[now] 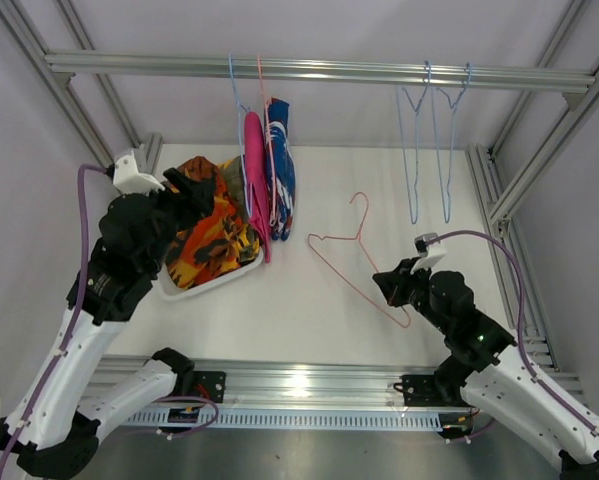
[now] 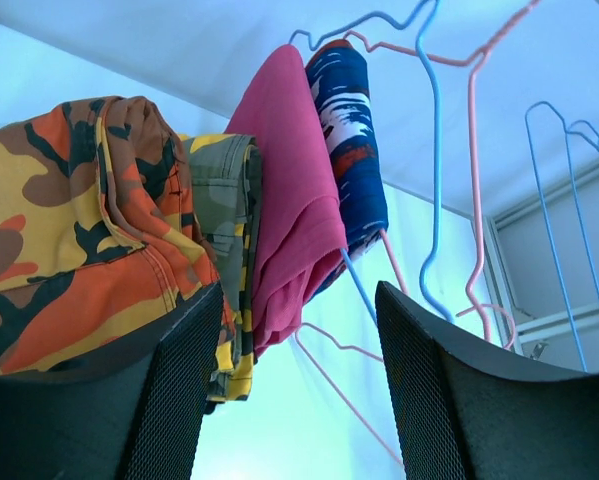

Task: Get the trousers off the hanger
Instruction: Place the hanger at the clothesline.

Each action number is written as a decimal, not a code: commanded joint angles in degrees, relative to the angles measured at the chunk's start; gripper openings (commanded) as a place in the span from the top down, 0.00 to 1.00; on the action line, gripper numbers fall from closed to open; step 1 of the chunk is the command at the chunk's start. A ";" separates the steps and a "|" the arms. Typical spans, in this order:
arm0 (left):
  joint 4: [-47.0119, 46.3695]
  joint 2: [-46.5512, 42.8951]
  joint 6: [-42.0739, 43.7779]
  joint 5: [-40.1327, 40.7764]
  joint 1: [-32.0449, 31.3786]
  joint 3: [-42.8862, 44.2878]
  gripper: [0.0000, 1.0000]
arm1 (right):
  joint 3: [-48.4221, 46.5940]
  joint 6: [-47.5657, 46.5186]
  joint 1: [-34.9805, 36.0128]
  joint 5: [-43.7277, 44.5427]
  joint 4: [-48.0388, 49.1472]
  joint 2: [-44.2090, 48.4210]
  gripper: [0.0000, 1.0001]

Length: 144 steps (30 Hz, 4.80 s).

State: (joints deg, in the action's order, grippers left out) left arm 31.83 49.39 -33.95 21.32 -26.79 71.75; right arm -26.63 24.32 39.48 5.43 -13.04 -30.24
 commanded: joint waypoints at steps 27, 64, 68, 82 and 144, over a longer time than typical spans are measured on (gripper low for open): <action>-12.15 -9.75 7.50 -1.55 0.07 -14.97 0.23 | -36.38 -9.64 26.07 44.19 -11.75 -21.01 1.00; -13.03 -8.52 7.68 -1.54 4.11 -15.85 0.21 | -44.03 -31.71 19.93 52.50 6.45 -20.91 1.00; -12.94 -8.43 7.41 -1.98 4.64 -15.76 0.21 | -45.79 -29.51 17.39 47.76 4.96 -23.02 1.00; -12.94 -8.25 6.97 -3.48 6.04 -15.67 0.21 | -49.65 -24.58 4.29 33.08 2.49 -30.40 1.00; -12.94 -7.20 5.30 -7.26 9.38 -15.67 0.21 | -73.73 -19.41 13.80 8.07 -7.53 -46.48 0.26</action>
State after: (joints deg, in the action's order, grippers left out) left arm 20.64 42.13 -28.45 14.79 -18.09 56.03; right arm -97.17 0.56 56.58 26.52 -18.37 -74.39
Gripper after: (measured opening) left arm 0.795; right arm 0.733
